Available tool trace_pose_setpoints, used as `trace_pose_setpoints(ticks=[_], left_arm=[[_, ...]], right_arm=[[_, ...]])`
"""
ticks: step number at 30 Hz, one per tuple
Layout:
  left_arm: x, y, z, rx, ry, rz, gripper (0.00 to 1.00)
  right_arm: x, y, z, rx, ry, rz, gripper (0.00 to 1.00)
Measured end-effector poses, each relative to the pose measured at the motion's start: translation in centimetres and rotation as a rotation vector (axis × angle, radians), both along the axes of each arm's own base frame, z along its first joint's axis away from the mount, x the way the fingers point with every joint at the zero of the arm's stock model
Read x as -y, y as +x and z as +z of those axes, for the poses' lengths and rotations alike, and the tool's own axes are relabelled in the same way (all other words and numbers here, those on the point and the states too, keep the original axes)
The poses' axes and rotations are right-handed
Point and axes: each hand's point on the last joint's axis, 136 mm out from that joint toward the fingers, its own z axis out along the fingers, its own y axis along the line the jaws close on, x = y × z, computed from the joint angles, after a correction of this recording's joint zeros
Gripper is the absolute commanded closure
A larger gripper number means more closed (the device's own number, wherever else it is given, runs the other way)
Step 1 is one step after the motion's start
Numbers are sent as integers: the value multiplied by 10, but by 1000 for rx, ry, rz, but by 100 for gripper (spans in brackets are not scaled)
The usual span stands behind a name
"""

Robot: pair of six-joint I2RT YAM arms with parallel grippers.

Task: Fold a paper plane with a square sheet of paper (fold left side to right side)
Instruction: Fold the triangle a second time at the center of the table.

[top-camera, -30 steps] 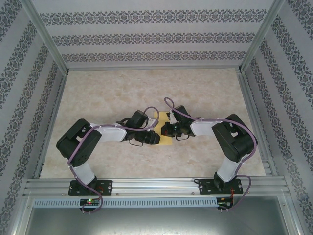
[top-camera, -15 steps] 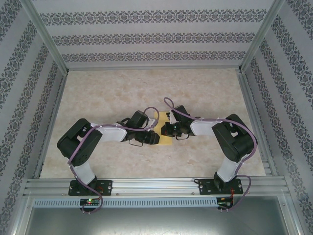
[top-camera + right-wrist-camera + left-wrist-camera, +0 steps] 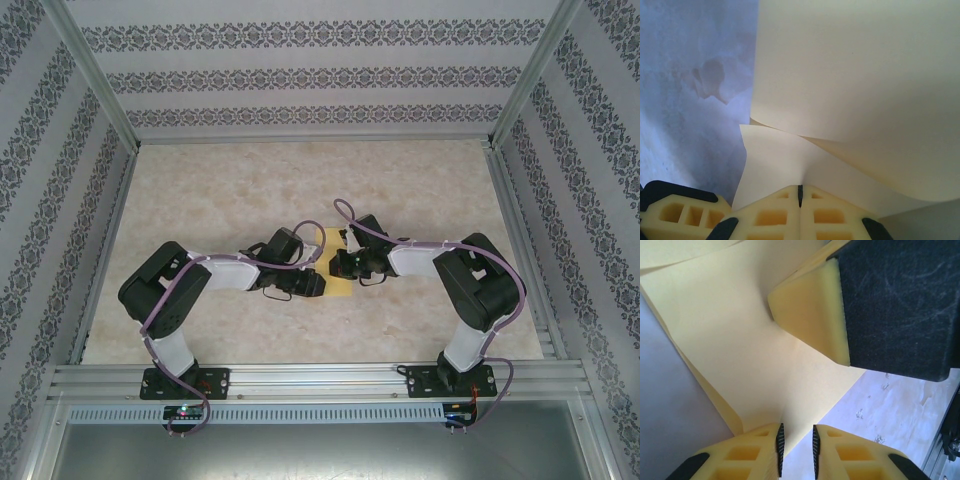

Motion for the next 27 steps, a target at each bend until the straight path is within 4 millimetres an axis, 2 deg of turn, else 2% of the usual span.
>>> trace_pose_setpoints(ticks=[6,17,21,24,27], left_arm=[[-1,-3,0,16,-8,-1,75],[-10,-25,2,-5,8,-12,78],[-11,-21,21,27,-23,1,77],[-11,-10,41,68,-50,19,77],[-5,3,51,87,-62,27,78]], right_arm=[[0,0,0,-6,-3,0,100],[0,0,-1,-14,-8,0,100],[0,1,-1,-16,-9,0,100],[0,1,-1,-16,-9,0,100],[0,1,-1,-16,-9,0,100]])
